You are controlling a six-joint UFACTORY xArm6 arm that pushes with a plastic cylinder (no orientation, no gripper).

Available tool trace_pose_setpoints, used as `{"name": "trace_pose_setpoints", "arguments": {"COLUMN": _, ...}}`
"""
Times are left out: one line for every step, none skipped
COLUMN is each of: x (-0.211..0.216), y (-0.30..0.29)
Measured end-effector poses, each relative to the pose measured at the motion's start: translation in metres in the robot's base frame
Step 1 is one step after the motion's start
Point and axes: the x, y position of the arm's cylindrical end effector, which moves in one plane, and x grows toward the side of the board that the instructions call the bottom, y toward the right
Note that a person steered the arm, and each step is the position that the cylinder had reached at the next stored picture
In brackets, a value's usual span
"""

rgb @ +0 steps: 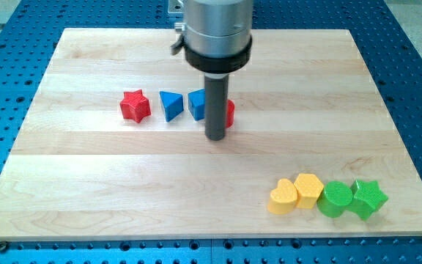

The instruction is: Slide the yellow blocks below the red circle

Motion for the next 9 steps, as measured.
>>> {"name": "trace_pose_setpoints", "arguments": {"x": -0.015, "y": 0.028}}
{"name": "trace_pose_setpoints", "arguments": {"x": -0.015, "y": 0.039}}
{"name": "trace_pose_setpoints", "arguments": {"x": -0.013, "y": 0.094}}
{"name": "trace_pose_setpoints", "arguments": {"x": 0.032, "y": 0.158}}
{"name": "trace_pose_setpoints", "arguments": {"x": 0.103, "y": 0.212}}
{"name": "trace_pose_setpoints", "arguments": {"x": 0.140, "y": 0.264}}
{"name": "trace_pose_setpoints", "arguments": {"x": 0.157, "y": 0.255}}
{"name": "trace_pose_setpoints", "arguments": {"x": 0.156, "y": 0.203}}
{"name": "trace_pose_setpoints", "arguments": {"x": 0.139, "y": 0.161}}
